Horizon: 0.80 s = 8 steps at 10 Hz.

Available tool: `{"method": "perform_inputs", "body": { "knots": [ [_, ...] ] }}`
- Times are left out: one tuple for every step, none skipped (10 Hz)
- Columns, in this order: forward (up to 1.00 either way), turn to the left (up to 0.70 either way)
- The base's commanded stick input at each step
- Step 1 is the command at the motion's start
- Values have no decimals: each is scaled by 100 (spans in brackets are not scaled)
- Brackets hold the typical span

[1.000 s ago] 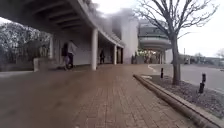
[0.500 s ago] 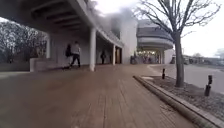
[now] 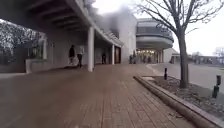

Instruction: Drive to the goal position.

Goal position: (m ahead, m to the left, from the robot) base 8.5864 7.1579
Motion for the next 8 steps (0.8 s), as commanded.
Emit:
{"method": "perform_inputs", "body": {
  "knots": [
    [70, 0],
    [70, 0],
    [70, 0],
    [70, 0],
    [70, 0],
    [70, 0],
    [70, 0],
    [70, 0]
  ]
}}
